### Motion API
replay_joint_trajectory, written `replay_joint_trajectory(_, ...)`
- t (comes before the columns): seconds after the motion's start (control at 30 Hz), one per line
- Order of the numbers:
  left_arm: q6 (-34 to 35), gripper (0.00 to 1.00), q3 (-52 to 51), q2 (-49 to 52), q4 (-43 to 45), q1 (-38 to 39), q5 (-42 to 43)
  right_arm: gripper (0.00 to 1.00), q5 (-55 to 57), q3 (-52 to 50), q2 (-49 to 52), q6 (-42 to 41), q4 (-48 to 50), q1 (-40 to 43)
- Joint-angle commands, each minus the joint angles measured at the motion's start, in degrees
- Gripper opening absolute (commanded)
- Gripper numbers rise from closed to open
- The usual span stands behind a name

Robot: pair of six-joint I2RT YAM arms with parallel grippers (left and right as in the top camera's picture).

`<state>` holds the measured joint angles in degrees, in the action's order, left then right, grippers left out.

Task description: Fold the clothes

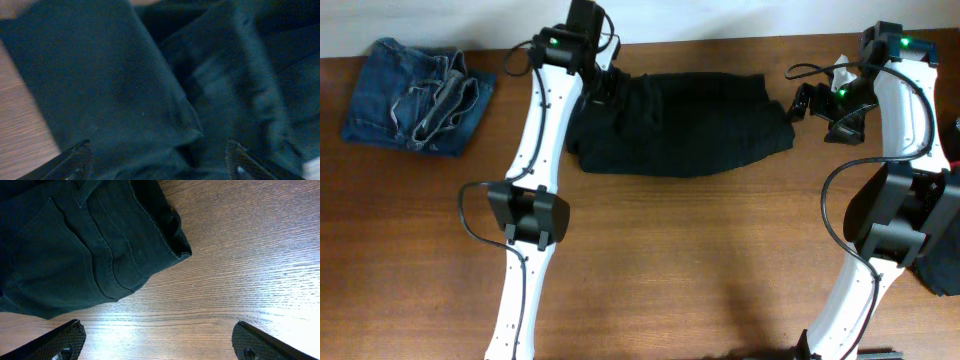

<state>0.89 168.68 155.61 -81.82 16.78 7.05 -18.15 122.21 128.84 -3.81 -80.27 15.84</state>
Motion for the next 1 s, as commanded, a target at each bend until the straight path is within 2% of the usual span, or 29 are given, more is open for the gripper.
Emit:
replay_joint_trajectory(0.0,-1.8,0.87,0.0,3.9,0.7,0.1,0.5,0.99,-0.9,-0.3,0.1,0.6,0.3,0.3)
replay_joint_trajectory(0.23,-1.8,0.87,0.0,6.6,1.7,0.1,0.4,0.99,-0.9,-0.3,0.1,0.6,0.5,0.3)
replay_joint_trajectory(0.27,-1.8,0.83,0.0,6.8,1.7,0.1,0.4,0.99,-0.9,-0.3,0.1,0.6,0.7,0.3)
replay_joint_trajectory(0.3,-1.8,0.77,0.0,6.8,1.7,0.1,0.4,0.99,-0.9,-0.3,0.1,0.6,0.8,0.3)
replay_joint_trajectory(0.47,-1.8,0.29,0.0,6.8,1.9,0.1,0.4,0.99,-0.9,-0.3,0.1,0.6,0.9,0.3)
replay_joint_trajectory(0.6,-1.8,0.03,0.0,6.8,1.9,0.0,0.4,0.99,-0.9,-0.3,0.1,0.6,0.9,0.3)
replay_joint_trajectory(0.97,-1.8,0.01,0.0,6.8,1.4,0.0,0.4,0.99,-0.7,-0.3,0.1,1.5,1.0,0.3)
